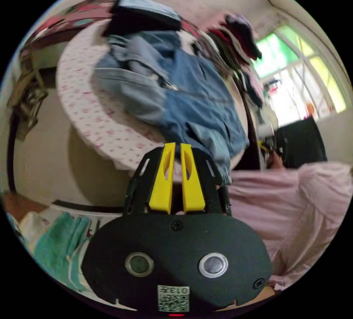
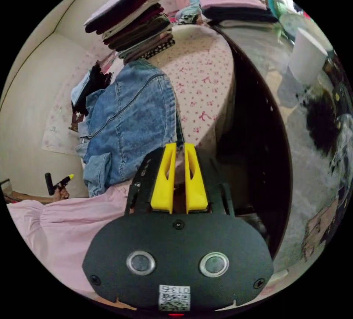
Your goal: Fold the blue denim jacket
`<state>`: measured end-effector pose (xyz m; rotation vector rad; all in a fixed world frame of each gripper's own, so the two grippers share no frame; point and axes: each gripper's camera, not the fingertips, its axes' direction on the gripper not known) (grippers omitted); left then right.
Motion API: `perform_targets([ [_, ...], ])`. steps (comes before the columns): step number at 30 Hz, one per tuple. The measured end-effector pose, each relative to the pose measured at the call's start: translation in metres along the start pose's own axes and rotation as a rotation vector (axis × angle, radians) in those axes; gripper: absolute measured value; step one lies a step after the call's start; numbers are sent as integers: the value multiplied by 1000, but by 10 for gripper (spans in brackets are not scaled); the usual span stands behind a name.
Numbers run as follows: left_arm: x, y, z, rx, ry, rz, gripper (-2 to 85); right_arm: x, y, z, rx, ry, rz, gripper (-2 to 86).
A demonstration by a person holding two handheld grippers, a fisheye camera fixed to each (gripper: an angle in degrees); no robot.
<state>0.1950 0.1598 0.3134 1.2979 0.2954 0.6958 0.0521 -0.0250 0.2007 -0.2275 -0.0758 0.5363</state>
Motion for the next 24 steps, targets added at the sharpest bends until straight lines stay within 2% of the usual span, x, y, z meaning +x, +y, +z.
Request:
perform_targets([
  [2, -50, -10, -25, 146, -5, -169, 81, -25, -21, 8, 30, -5, -78, 29],
  [5, -93, -39, -31, 238, -27, -287, 121, -88, -70, 42, 14, -105, -251, 44],
  [10, -134, -109, -12, 215, -91, -341, 139, -254, -139, 130, -120, -297, -629, 74],
  [13, -156, -140, 5, 150, -106, -362, 121, -397, -169, 193, -184, -356, -906, 89],
  [16, -171, -150, 25, 54, -102, -387, 32, -484, -181, 237, -220, -373, -1055, 104],
  [19, -165, -143, 17, 96, -83, -337, 13, -586, -188, 317, -340, -374, -1183, 129],
  [22, -149, -124, -11, 219, -111, -312, 6, -630, -185, 373, -420, -302, -1239, 135],
  [24, -135, -110, -33, 323, -106, -300, 4, -653, -184, 431, -560, -237, -1220, 125],
])
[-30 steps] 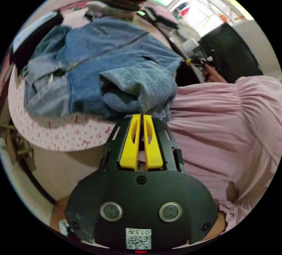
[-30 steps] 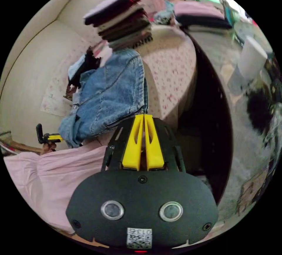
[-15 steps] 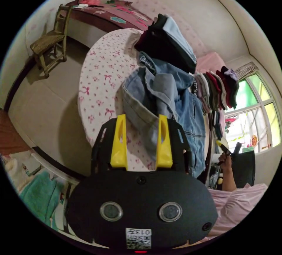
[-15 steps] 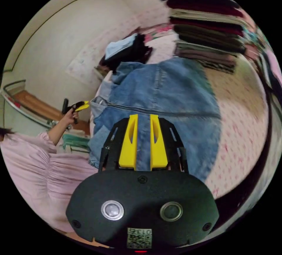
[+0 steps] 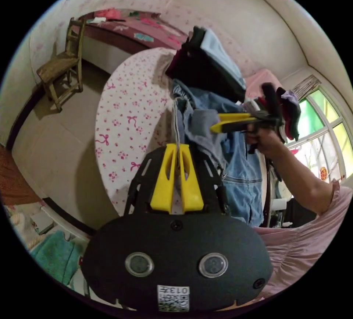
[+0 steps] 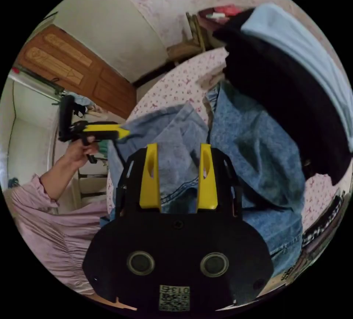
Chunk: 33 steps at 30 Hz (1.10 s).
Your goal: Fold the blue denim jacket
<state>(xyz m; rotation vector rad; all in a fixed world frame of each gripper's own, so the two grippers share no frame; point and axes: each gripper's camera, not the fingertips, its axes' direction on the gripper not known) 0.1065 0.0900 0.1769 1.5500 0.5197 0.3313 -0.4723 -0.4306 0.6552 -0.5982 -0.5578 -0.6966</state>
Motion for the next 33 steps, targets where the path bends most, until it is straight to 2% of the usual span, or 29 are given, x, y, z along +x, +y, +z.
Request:
perform_targets([
  [3, 26, 14, -40, 86, 7, 62, 2, 18, -22, 30, -94, -241, 12, 62],
  [4, 42, 19, -59, 120, -6, 115, 2, 15, -24, 26, -79, -254, -21, 54],
  [6, 74, 29, -93, 189, -90, 209, 2, -15, -24, -11, 46, -143, -265, 37],
  [7, 100, 39, -118, 262, -185, 286, 3, -36, -12, -37, 158, -80, -447, 34],
  [9, 136, 56, -143, 367, -375, 373, 4, -53, 13, -66, 313, 7, -630, 33],
  [11, 150, 70, -146, 451, -509, 323, 6, -42, 23, -78, 417, 13, -627, 36],
  [13, 132, 67, -123, 416, -575, 236, 8, 0, 5, -53, 376, 37, -403, 53],
  [15, 89, 56, -85, 275, -603, 97, 12, 39, -11, -19, 246, -1, -173, 73],
  [16, 57, 50, -65, 169, -548, 5, 18, 50, -11, -12, 220, -33, -127, 74],
  [18, 27, 50, -52, 109, -527, -70, 32, 70, 13, -18, 302, -74, -49, 76],
  [20, 29, 49, -65, 192, -522, -63, 42, 79, 49, -35, 387, -13, -21, 76],
  [22, 47, 45, -80, 305, -647, -58, 35, 95, 95, -48, 427, 55, 37, 76],
  [24, 71, 35, -91, 427, -662, 20, 30, 129, 169, -58, 434, 164, 180, 77],
  [25, 86, 21, -86, 444, -597, 127, 29, 150, 209, -63, 425, 240, 288, 80],
  [26, 99, 1, -69, 380, -514, 250, 32, 162, 228, -66, 420, 284, 344, 81],
  [29, 123, -53, 4, 136, -345, 400, 74, 223, 325, -89, 441, 403, 664, 97],
  [31, 131, -82, 47, 49, -234, 401, 99, 266, 383, -106, 485, 385, 827, 107],
  [33, 131, -111, 87, -42, -125, 345, 121, 293, 405, -113, 512, 339, 872, 118],
])
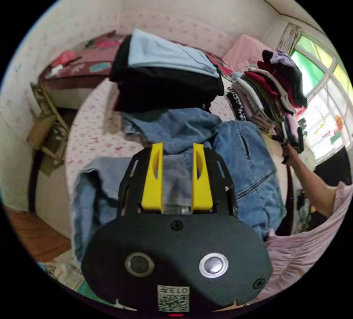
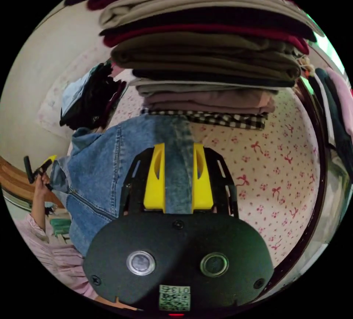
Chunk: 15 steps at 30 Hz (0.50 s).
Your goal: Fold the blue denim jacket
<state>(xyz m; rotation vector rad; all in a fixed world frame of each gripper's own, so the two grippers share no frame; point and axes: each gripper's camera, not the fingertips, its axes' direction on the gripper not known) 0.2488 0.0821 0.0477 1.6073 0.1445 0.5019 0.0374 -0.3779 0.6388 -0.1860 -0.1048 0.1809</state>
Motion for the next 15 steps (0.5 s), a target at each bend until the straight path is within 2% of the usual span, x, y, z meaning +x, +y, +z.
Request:
perform_targets([
  [2, -5, -33, 44, -73, 65, -43, 139, 20, -12, 8, -19, -52, 14, 128],
  [5, -11, -60, 82, -156, 23, -110, 187, 33, -34, 29, -68, -90, -3, 139],
  [9, -18, -78, 122, -268, -10, -152, 196, 34, -54, 60, -176, -142, -44, 129],
  [12, -12, -89, 135, -288, -125, -133, 134, 12, -49, 53, -193, -131, -188, 54],
  [13, -7, -92, 140, -314, -198, -95, 84, 4, -43, 48, -168, -121, -242, 41],
  [14, -2, -93, 146, -338, -160, -38, 27, -15, -29, 35, -99, -37, -355, 33],
  [15, -2, -92, 149, -346, -145, -44, 23, -35, -10, 20, -31, 39, -463, 27],
])
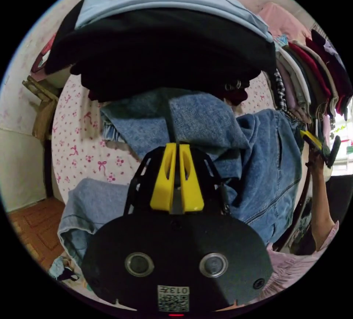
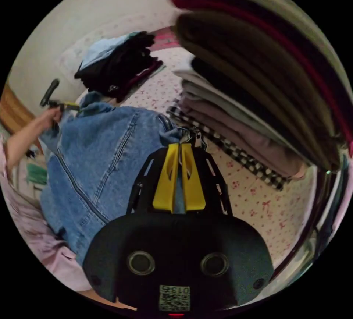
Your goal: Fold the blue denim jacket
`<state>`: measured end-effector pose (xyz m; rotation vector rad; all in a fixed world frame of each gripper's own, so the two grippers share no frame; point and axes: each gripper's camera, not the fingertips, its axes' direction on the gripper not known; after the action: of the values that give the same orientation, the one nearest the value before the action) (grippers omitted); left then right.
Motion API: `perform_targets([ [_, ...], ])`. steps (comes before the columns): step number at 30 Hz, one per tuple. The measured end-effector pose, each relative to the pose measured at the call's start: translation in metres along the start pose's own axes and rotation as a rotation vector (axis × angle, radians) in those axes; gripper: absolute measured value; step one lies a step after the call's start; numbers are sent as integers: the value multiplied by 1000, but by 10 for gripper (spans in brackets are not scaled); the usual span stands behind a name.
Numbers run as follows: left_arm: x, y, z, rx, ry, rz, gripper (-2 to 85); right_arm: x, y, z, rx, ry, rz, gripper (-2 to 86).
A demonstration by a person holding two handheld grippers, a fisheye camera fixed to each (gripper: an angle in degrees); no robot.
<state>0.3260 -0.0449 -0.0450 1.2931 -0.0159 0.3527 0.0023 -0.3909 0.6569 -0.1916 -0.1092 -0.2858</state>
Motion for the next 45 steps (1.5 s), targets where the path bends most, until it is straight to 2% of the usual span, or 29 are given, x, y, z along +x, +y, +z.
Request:
perform_targets([
  [5, 2, 25, -11, 172, 34, -17, 7, -97, 52, -41, 71, 9, -344, 20],
  [8, 2, 37, -21, 255, 22, -19, 7, -128, 78, -29, -54, 35, -449, 25],
  [10, -1, 38, -18, 253, 27, -25, 9, -125, 88, -18, -113, 130, -402, 32],
  [12, -6, 39, -15, 272, 53, -41, 14, -101, 92, -32, -69, 183, -250, 56],
  [18, -18, 38, 16, 197, 148, -101, 22, 8, 95, -92, 108, 91, 46, 43],
  [24, -10, 45, 29, 201, 143, -134, 10, 112, 106, -60, -76, -40, 262, 35],
  [27, 6, 58, 1, 362, 56, -139, 3, 128, 117, -61, -117, -59, 278, 60],
  [29, 31, 72, -24, 519, 26, -63, 1, 134, 129, -72, -82, -119, 302, 86],
  [30, 39, 73, -27, 536, 23, -31, 0, 137, 138, -77, -80, -168, 316, 93],
  [35, 131, 59, -10, 448, -48, 273, -2, 134, 168, -89, -123, -225, 293, 41],
  [38, 174, 52, 0, 437, -8, 352, -1, 115, 165, -117, -76, -208, 215, 28],
  [42, 237, 49, -5, 487, 15, 500, 4, 35, 157, -181, 86, -211, 25, 24],
  [45, 300, 46, -10, 534, 40, 646, 16, -53, 155, -181, 66, -162, -138, 27],
])
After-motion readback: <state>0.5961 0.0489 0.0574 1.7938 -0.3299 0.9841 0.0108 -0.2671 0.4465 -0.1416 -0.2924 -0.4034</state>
